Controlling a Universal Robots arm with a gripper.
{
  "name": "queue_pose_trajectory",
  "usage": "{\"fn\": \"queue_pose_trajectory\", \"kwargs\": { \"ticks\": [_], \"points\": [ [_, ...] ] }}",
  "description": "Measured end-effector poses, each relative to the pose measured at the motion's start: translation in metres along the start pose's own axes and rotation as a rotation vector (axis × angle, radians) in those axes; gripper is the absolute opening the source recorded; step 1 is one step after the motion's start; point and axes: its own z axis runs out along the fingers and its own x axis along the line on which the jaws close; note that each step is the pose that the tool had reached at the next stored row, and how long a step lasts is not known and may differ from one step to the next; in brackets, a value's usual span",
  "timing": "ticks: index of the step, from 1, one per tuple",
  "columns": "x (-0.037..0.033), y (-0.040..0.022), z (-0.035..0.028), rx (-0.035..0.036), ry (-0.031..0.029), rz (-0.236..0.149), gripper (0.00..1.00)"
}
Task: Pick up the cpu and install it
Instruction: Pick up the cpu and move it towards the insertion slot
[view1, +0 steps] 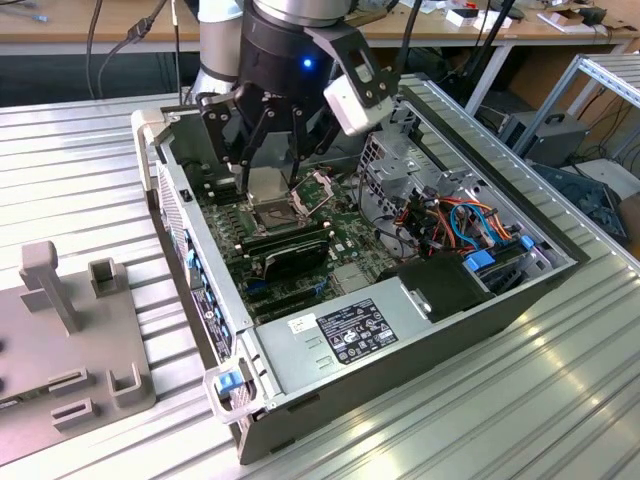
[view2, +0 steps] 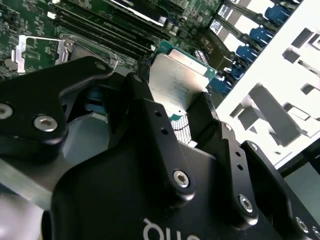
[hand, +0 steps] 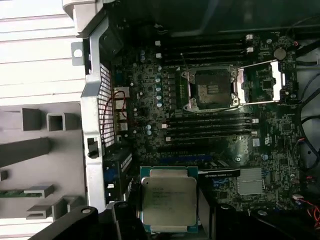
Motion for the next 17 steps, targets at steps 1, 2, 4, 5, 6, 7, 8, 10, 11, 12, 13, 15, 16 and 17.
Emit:
{"fn": "queue_pose_trajectory", "kwargs": {
  "ticks": [1,2,4,5,6,7,8,10,11,12,13,15,16,17],
  "points": [
    [-0.0037,0.0003,-0.0001,0.0000,0.0000,0.000,0.55],
    [-0.0059,0.0004,-0.0002,0.0001,0.0001,0.000,0.55],
    [-0.0116,0.0009,-0.0003,0.0000,0.0000,0.000,0.55],
    [-0.0155,0.0012,-0.0004,0.0001,0.0001,0.000,0.55],
    [-0.0182,0.0013,-0.0004,0.0001,0.0000,0.000,0.55],
    [-0.0212,0.0016,-0.0004,0.0000,0.0000,0.000,0.55],
    [-0.0244,0.0018,-0.0005,0.0000,0.0000,0.000,0.55],
    [-0.0302,0.0023,-0.0006,0.0000,0.0000,0.000,0.55],
    [-0.0331,0.0025,-0.0006,0.0000,0.0000,0.000,0.55],
    [-0.0370,0.0027,-0.0007,0.0000,0.0000,0.000,0.55],
    [-0.0398,0.0030,-0.0008,0.0000,0.0000,0.000,0.55],
    [-0.0456,0.0034,-0.0009,0.0000,0.0000,0.000,0.55],
    [-0.0500,0.0037,-0.0010,0.0000,0.0000,0.000,0.55],
    [-0.0534,0.0040,-0.0011,0.0000,0.0000,0.000,0.55]
  ]
}}
